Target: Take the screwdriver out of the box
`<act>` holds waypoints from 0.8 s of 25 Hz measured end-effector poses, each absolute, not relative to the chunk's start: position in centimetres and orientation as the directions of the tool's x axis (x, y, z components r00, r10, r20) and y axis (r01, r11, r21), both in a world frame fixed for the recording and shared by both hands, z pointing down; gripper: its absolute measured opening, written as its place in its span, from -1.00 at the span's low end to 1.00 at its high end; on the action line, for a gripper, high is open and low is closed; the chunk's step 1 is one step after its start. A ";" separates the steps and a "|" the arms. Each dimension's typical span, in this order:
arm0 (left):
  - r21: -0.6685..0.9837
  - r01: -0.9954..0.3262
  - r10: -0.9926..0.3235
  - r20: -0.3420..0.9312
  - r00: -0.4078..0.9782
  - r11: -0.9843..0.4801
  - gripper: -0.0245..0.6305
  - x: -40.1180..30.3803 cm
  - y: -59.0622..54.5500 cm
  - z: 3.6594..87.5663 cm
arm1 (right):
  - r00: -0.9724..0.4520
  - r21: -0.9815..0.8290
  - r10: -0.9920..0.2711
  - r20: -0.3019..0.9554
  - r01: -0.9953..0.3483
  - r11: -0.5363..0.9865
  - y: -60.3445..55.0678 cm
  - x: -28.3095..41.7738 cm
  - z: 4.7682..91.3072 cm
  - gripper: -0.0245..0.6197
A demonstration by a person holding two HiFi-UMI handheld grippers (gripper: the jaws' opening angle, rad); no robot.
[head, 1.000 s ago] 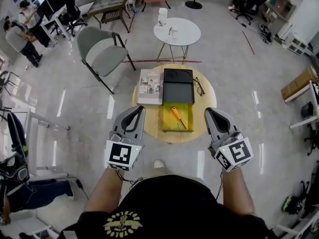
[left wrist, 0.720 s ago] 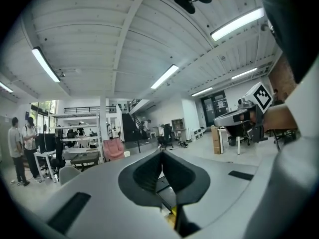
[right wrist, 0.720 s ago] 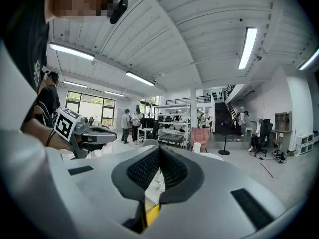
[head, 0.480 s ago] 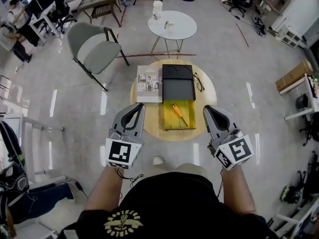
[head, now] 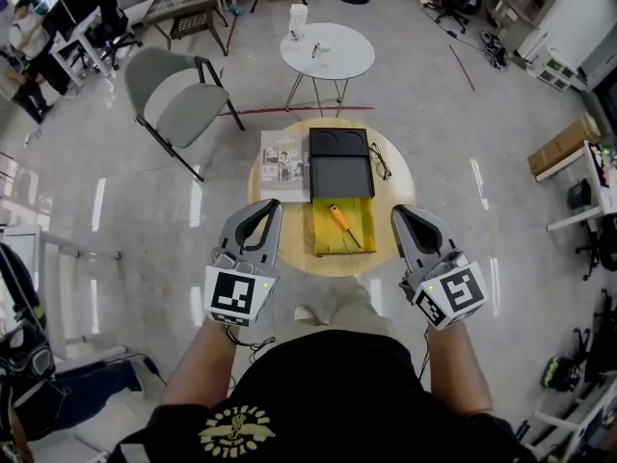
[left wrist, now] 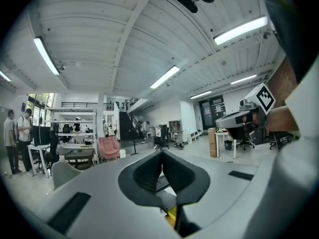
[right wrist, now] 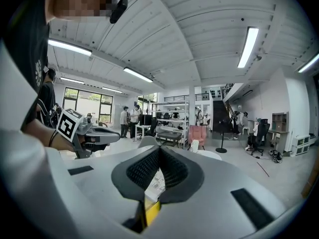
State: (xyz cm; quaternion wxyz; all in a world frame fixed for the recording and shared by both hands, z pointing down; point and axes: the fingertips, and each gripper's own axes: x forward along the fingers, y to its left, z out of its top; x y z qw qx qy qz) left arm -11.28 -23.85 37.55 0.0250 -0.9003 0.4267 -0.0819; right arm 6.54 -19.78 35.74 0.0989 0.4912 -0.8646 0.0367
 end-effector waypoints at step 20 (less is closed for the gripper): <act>-0.145 -0.773 -0.786 0.147 0.600 -0.617 -0.87 -9.3 -28.1 37.5 | -0.563 0.038 -0.807 0.180 -0.815 0.578 -25.8 6.9 35.4 -0.88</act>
